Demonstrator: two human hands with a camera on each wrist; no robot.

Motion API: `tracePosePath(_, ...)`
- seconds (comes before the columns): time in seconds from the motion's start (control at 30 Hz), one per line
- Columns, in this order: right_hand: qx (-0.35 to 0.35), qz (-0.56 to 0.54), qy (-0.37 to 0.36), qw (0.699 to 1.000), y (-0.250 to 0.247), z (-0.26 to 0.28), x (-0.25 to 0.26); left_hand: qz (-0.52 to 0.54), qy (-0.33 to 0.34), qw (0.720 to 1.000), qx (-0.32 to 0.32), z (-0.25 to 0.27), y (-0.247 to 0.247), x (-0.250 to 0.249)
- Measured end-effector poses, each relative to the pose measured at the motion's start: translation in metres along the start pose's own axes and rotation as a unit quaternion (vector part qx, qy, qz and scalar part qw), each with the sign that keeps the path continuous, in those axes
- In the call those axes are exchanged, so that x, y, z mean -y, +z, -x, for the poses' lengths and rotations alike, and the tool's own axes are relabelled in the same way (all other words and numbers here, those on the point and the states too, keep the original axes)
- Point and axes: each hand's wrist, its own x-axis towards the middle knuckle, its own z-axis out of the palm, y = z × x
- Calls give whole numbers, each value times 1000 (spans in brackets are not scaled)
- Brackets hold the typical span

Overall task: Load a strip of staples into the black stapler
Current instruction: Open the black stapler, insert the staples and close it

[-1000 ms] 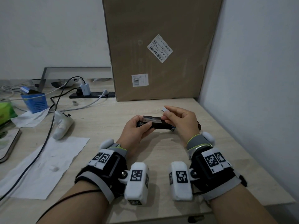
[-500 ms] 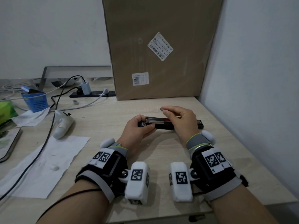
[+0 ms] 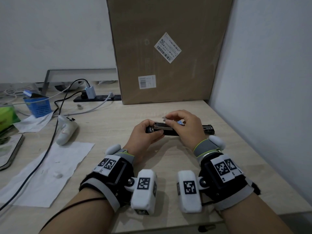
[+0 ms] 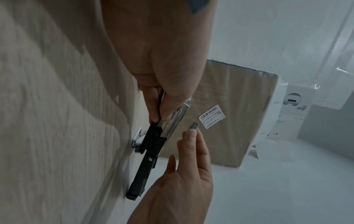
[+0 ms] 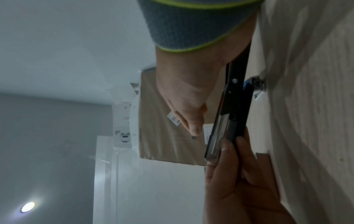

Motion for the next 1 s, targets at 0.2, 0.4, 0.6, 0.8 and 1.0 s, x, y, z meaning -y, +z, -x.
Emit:
tracePosePath(0.2,40,21,-9,999,1,1,-1,-26,-1,1000,-2,1,0,-1)
tracePosePath(0.4,48,40,-15,998,0,2,3,-55,6,998,-2,3,1,-3)
tracePosePath(0.6,49,25,-2,998,1,2,4,-75,14,997,-6,4,2,-4)
tracePosePath(0.8,52,21,0,998,1,2,3,-86,18,996,0,4,0,-4)
tracePosePath(1.0,59,94,7,994,-2,1,-3,-96,15,995,9,7,0,-4)
